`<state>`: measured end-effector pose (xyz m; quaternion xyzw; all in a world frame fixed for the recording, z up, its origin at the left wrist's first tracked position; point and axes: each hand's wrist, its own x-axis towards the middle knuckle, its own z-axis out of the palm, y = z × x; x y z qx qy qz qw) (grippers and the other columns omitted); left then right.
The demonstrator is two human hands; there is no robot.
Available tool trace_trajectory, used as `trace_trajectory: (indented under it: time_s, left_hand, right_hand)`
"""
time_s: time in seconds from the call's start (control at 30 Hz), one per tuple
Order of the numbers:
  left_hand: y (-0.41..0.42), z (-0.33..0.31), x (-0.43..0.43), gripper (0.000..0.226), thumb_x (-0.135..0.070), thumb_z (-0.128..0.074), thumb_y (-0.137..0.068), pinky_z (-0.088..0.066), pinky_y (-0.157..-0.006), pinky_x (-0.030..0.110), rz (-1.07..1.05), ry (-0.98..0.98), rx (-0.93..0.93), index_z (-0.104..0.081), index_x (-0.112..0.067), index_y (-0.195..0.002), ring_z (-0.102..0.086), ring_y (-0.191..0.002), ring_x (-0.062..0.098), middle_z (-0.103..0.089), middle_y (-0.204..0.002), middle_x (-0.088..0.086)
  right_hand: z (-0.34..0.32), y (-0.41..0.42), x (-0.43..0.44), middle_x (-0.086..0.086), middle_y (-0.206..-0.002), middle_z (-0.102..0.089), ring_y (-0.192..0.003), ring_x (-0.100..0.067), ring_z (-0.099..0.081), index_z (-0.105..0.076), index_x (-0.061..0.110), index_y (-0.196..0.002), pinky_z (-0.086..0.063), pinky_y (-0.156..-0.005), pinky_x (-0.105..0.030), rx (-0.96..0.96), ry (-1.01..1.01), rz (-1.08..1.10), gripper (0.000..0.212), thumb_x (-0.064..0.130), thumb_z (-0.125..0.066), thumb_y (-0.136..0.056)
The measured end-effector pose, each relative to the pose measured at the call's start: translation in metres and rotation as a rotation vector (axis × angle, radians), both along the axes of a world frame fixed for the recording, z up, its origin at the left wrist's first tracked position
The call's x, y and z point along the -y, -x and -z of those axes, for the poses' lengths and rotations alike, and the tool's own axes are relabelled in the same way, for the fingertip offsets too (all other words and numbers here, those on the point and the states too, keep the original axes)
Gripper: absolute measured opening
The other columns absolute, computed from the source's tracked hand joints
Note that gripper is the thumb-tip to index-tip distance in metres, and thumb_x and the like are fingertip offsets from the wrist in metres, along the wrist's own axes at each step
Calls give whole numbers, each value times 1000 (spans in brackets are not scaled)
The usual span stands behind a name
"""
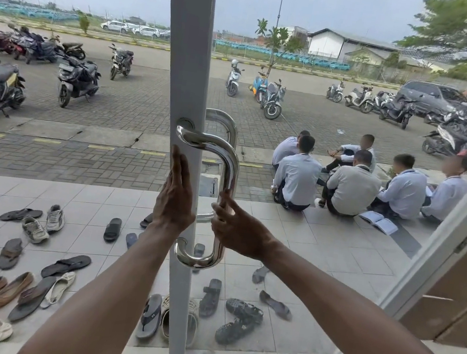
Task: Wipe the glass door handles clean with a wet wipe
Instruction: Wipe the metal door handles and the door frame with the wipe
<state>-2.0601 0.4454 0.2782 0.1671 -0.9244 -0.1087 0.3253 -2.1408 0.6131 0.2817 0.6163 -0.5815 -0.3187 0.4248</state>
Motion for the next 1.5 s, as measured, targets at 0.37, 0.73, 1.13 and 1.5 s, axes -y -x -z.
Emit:
trace_trajectory:
  time_s: [0.37,0.73,1.13,1.5]
  left_hand:
    - [-5,-9,-7,123,4,-74,-68,-53,-94,31,-8,-6,32,18,0,-150,-9,-150,32,37,-155,9]
    - [-7,-12,-7,130,-7,-80,-65,-46,-105,34,1,-18,43,19,3,-149,-3,-150,32,37,-154,12]
    - [-9,-12,-4,121,-3,-73,-69,-44,-106,29,16,32,50,17,4,-149,-5,-150,31,38,-154,12]
    - [-9,-10,-1,126,-4,-75,-67,-46,-105,28,8,21,52,19,0,-150,-5,-151,28,40,-153,8]
  right_hand:
    - [-87,23,-11,8,-112,-68,-129,-20,-50,-70,20,-103,-22,-115,-54,64,219,-276,44,-1,-32,-99]
    - [-31,12,-24,-3,-145,-47,-135,-17,-43,-54,8,-135,-28,-115,-45,550,748,-244,55,7,-71,-83]
    - [70,-51,34,-1,-77,-75,-73,-24,-69,-70,14,-101,-41,-106,-47,1426,1486,257,23,31,-71,-85]
    - [119,-49,20,2,-85,-75,-84,-17,-69,-74,17,-86,-52,-67,-29,1804,1289,668,11,25,-73,-79]
